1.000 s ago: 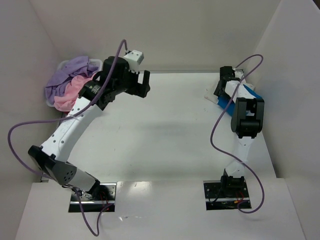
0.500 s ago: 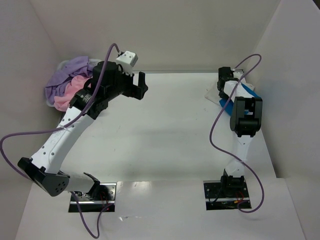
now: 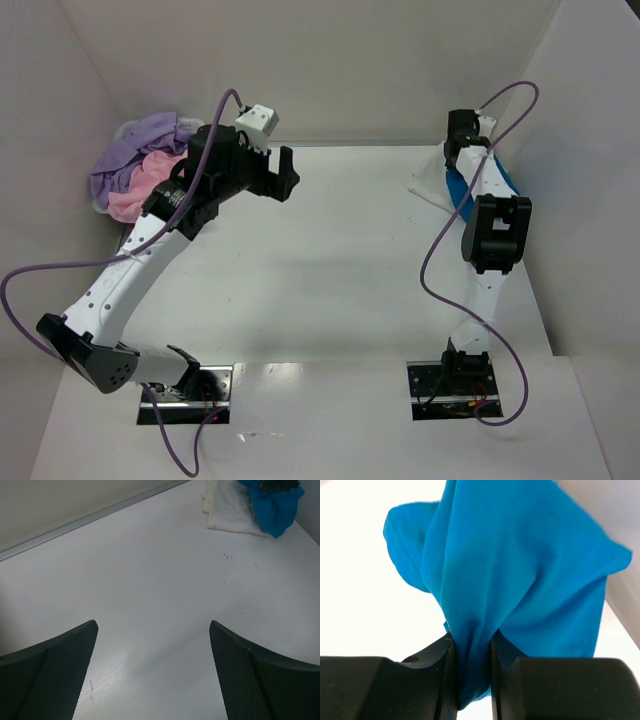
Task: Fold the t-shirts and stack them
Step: Put the neatly folded tshirt into the corner of the board with the right arm
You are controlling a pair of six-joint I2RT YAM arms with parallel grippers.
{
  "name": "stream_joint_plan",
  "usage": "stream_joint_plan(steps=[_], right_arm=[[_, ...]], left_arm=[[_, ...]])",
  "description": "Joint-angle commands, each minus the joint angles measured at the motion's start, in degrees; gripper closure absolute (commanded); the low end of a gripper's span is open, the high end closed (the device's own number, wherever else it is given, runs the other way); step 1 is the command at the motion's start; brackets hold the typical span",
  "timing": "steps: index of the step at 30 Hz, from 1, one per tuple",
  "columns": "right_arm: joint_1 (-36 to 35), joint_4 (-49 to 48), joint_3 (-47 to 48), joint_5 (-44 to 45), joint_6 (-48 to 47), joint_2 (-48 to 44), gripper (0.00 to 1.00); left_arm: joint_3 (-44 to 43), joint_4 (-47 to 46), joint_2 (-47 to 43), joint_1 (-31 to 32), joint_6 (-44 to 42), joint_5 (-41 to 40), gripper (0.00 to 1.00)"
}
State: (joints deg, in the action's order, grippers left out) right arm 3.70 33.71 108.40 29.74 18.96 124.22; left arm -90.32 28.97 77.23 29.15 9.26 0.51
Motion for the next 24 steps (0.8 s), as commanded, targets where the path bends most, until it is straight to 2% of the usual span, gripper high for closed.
stream_joint_plan(steps=[1,7,15,19,23,24], right_arm=[[0.2,-1.6,7.5,-1.2,-1.3,0.7,0.9],[0.2,0.8,14.0,-1.8,-2.4,4.0,0.89],[-1.5,2.6,15.3,-2.4,-3.5,9.0,0.85],[-2.7,0.0,10.5,-4.3,-3.5,9.6,0.76],[-3.2,-4.8,6.1,-11.7,-3.5,8.9,0.6],[-3.2,-5.8,5.3,-14.6,-2.9,8.2,0.47]], left_arm=[[0.5,-3.0,-2.0,-0.3,0.4,1.2,0.0],[1.0,-3.0,-2.0,-0.3,0.4,1.7,0.0],[1.6,-3.0,-2.0,-0.8,0.4,2.2,0.0],[1.6,-3.0,-1.5,-0.8,0.4,2.7,0.0],[1.6,-3.0,-1.5,-0.8,0.4,3.3,0.0],[1.6,-3.0,-0.9,-0.8,0.4,3.3,0.0]])
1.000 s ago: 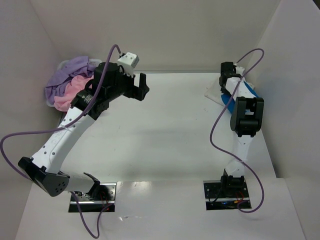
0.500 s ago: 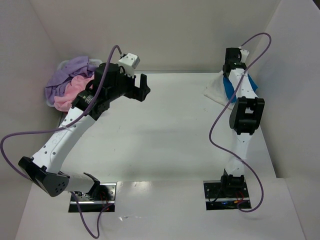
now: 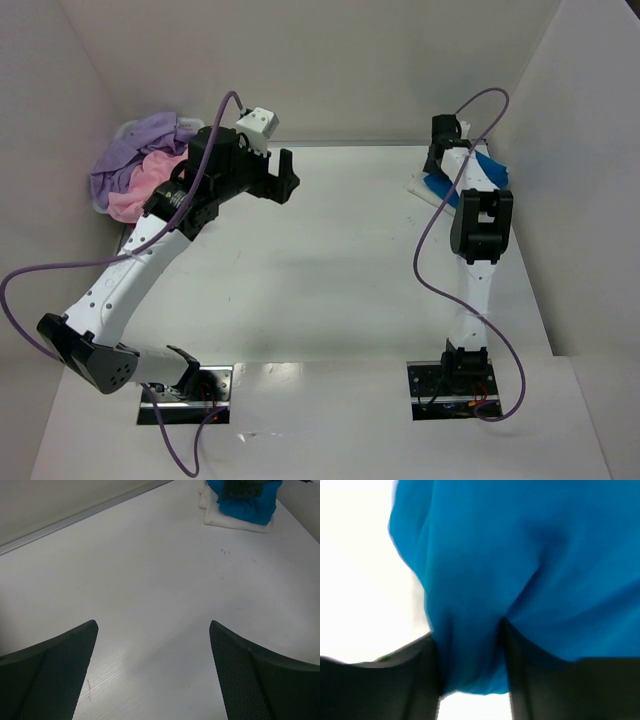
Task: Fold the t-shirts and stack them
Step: Put the neatly folded tshirt into the corner of the board with the right arm
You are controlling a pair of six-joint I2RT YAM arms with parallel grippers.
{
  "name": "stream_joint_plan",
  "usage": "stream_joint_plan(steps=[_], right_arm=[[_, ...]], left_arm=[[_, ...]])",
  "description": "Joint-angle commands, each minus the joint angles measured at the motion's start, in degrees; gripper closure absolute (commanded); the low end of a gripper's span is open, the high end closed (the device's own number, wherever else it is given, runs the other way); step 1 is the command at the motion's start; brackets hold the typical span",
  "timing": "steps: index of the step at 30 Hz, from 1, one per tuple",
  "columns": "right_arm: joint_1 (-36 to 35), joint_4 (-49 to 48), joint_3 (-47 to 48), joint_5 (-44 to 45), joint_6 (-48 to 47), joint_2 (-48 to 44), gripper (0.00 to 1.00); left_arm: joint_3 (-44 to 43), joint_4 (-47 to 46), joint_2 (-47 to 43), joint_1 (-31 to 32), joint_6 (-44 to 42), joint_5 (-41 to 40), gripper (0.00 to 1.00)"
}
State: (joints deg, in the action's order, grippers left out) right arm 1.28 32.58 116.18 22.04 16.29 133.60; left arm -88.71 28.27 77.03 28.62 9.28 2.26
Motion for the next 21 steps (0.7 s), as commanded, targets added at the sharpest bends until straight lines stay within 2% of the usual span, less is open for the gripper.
stream_joint_plan(steps=[1,3,4,6,11,16,20,21], right_arm=[[-0.8,-5.4,-3.6,-8.2,0.7,-1.8,0.38],[-0.8,-6.7,-4.1,-12.4,1.2,-2.5,0.23],[-0.8,-6.7,-4.1,-13.7,1.2,-2.6,0.11],[-0.8,-6.7,-3.4,-15.5,1.7,-4.0,0.01],[-0.8,-6.7,-4.0,-15.5,1.7,-9.3,0.01],[-0.1,-13.8,-9.9,-14.6,1.7,-18.3,0.01],[-0.1,-13.2,-10.7,-13.2,3.0,-17.7,0.01],[-0.1,-12.5,-10.0,-11.9,3.6,-16.9,0.06]], left_arm=[[-0.1,-2.3,-0.7,-0.8,0.4,2.0,0.0],[-0.1,-2.3,-0.7,-0.8,0.4,2.0,0.0],[-0.1,-2.3,-0.7,-0.8,0.4,2.6,0.0],[-0.1,-2.3,-0.7,-0.8,0.4,2.6,0.0],[-0.1,-2.3,-0.7,-0.8,0.9,3.7,0.0],[0.5,-2.9,-1.3,-0.8,1.4,4.9,0.0],[1.0,-3.4,-1.8,-0.8,1.4,4.9,0.0],[1.0,-3.4,-1.8,-0.8,1.4,4.9,0.0]])
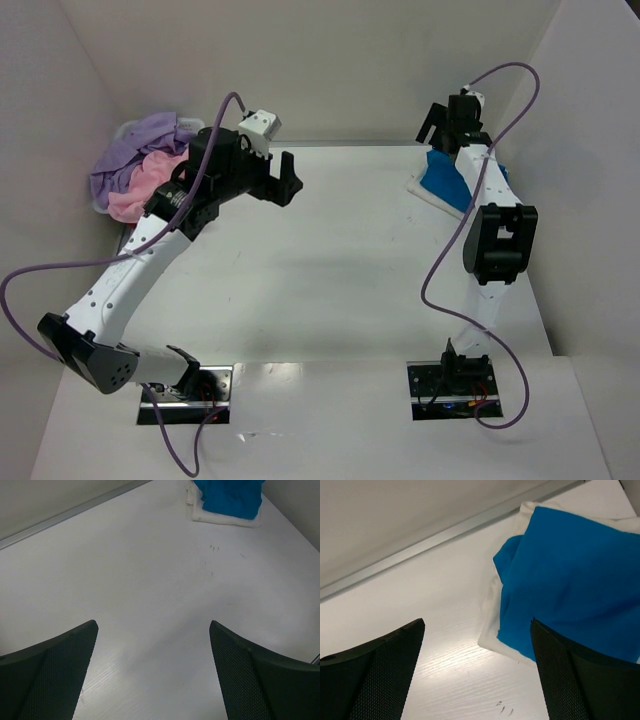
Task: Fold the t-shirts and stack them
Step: Put the neatly folded tshirt into the corner of the board with the right arm
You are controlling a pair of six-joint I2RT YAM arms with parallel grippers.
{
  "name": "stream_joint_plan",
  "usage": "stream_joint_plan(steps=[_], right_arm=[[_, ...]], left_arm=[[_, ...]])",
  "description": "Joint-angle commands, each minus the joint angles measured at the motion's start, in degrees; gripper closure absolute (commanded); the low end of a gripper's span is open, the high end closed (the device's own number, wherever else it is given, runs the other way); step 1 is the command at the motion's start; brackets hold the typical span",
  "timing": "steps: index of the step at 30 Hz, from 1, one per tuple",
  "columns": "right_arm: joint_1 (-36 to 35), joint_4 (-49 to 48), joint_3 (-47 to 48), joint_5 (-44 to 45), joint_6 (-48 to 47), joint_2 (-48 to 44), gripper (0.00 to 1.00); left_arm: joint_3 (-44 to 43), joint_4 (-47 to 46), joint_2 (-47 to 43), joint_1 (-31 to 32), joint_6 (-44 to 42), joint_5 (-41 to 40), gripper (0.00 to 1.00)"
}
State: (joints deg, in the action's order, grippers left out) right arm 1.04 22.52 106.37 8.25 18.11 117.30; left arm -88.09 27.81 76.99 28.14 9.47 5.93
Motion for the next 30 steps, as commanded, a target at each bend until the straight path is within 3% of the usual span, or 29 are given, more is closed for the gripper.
stream_joint_plan(steps=[1,3,7,10,15,18,23,27,30], right_arm=[[0.6,-2.4,-0.2,2.6,2.3,0.7,0.1],[0.6,-1.5,-1.1,4.0,3.0,1.9,0.17],[0.6,-3.7,-5.9,8.3,4.5,2.5,0.63],[0.6,-5.2,-6.5,10.5,4.5,4.3,0.72],[0.6,-3.5,-2.8,11.1,4.0,10.6,0.69],[0.6,-3.5,-1.4,7.6,3.3,13.1,0.61],[0.6,-5.5,-0.8,1.6,1.3,12.4,0.59],[0.6,-4.9,-2.0,-0.5,1.3,7.3,0.47],[0.6,-4.9,-5.6,1.8,1.3,-0.9,0.32]], left_arm=[[0.4,-2.9,-1.8,-0.4,1.2,1.2,0.0],[0.9,-2.9,-2.3,-0.4,1.2,0.7,0.0],[1.4,-2.3,-2.3,-0.4,0.7,-0.4,0.0],[1.4,-2.3,-2.3,-0.4,0.7,-0.4,0.0],[1.4,-2.3,-1.2,-0.4,0.7,-0.9,0.0],[1.4,-1.8,-0.7,-0.4,0.7,-0.4,0.0],[1.4,-1.3,-0.2,-0.4,0.7,0.2,0.0],[0.3,-1.3,-0.2,-0.4,1.9,2.2,0.0],[0.3,-1.3,-0.7,-0.4,2.5,3.8,0.0]])
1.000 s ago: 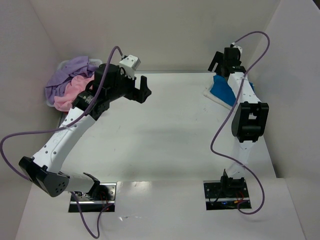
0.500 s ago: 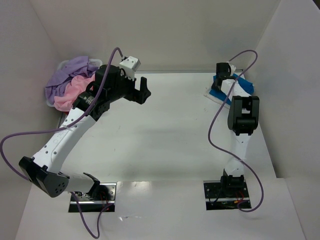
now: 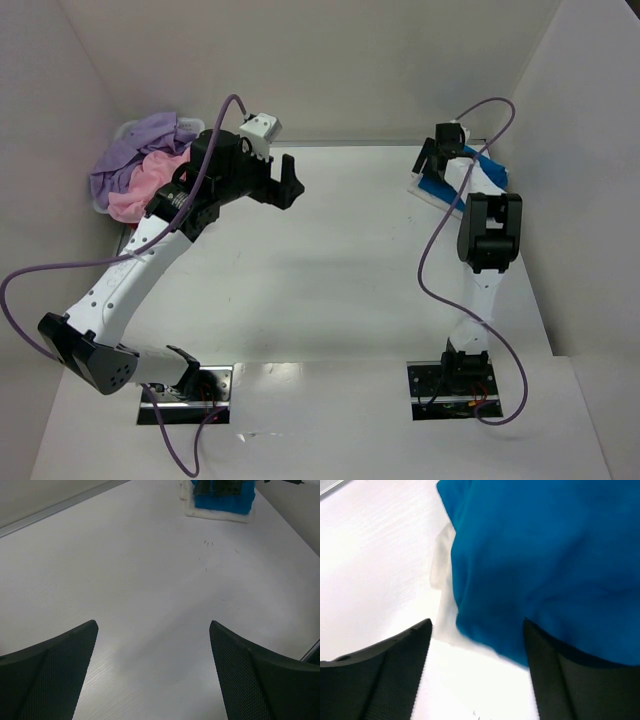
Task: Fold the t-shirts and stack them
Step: Put the neatly folded tshirt into the corner of the board with the right arm
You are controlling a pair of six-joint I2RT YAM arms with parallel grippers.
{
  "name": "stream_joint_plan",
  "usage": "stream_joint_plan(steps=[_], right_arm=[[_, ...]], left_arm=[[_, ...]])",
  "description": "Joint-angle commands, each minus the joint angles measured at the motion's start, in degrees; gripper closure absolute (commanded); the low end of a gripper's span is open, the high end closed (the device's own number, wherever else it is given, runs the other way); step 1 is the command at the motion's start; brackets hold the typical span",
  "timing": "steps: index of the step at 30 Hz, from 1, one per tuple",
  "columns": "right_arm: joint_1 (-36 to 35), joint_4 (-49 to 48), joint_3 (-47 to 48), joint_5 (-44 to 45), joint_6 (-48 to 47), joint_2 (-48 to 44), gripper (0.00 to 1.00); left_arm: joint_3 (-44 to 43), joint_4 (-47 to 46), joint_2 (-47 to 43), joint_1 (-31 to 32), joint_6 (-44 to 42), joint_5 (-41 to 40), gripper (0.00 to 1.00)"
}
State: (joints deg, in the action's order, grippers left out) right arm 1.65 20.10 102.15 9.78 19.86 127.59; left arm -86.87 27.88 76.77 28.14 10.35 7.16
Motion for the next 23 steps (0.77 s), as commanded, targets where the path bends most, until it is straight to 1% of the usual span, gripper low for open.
stream_joint_plan(steps=[1,2,3,4,6,7,8,9,11,12,13,14,15,16,17,20,23], right_arm=[[0.0,-2.5,-2.4,2.5,-0.4,-13.5,0.18],[0.0,-1.7,-3.3,3.0,-0.4,-15.7,0.11],[0.0,-0.5,-5.1,3.1,-0.4,-20.2,0.05],[0.0,0.2,-6.1,2.0,-0.4,-22.4,0.0],[0.0,2.4,-8.4,-0.3,0.2,-28.2,0.0],[-0.5,4.2,-9.3,-0.8,0.2,-30.1,0.0],[-0.5,4.9,-10.5,-1.3,2.6,-32.0,0.0],[-0.5,5.0,-13.2,-2.7,2.6,-34.0,0.0],[-0.5,4.0,-17.4,-5.3,3.6,-41.0,0.0],[-0.5,2.3,-23.3,-7.0,5.3,-44.1,0.0],[-0.5,0.6,-26.4,-7.8,6.4,-50.7,0.0],[-0.5,-2.4,-29.3,-8.5,7.4,-54.0,0.0],[-0.5,-2.4,-33.6,-9.1,8.9,-56.8,0.0],[-0.5,-2.4,-35.1,-9.1,9.4,-59.1,0.0],[-0.5,-1.0,-36.0,-9.1,9.9,-62.6,0.0],[-0.5,1.1,-38.9,-9.7,9.9,-66.3,0.0],[-0.5,1.1,-42.8,-11.0,9.9,-68.4,0.0]], left_arm=[[-0.9,-1.3,-1.0,-0.4,1.6,2.6,0.0],[-0.3,-1.3,-1.0,-0.4,1.6,2.6,0.0],[-0.3,-1.3,-1.5,-0.4,0.8,1.6,0.0],[-0.3,-0.3,-1.5,-0.4,0.8,0.3,0.0],[-1.0,2.0,-2.1,-0.9,0.8,-3.2,0.0],[-1.0,2.6,-2.1,-0.9,1.4,-3.9,0.0],[-1.0,3.3,-2.1,-0.9,2.6,-4.4,0.0],[-1.0,3.3,-2.8,-0.9,3.4,-4.4,0.0],[1.3,2.6,-4.1,-1.5,5.3,-3.6,0.0],[2.3,2.6,-4.1,-1.5,7.6,-3.6,0.0],[3.5,2.6,-4.1,-2.2,8.6,-3.6,0.0],[6.0,2.6,-4.1,-3.0,9.6,-3.6,0.0],[7.3,3.3,-4.1,-3.5,11.2,-3.6,0.0],[9.0,3.3,-4.6,-3.5,11.2,-3.6,0.0],[10.8,2.8,-5.7,-5.0,11.8,-3.6,0.0],[16.3,1.7,-7.2,-5.9,12.5,-5.2,0.0],[18.1,2.3,-8.6,-7.5,11.4,-7.7,0.0]])
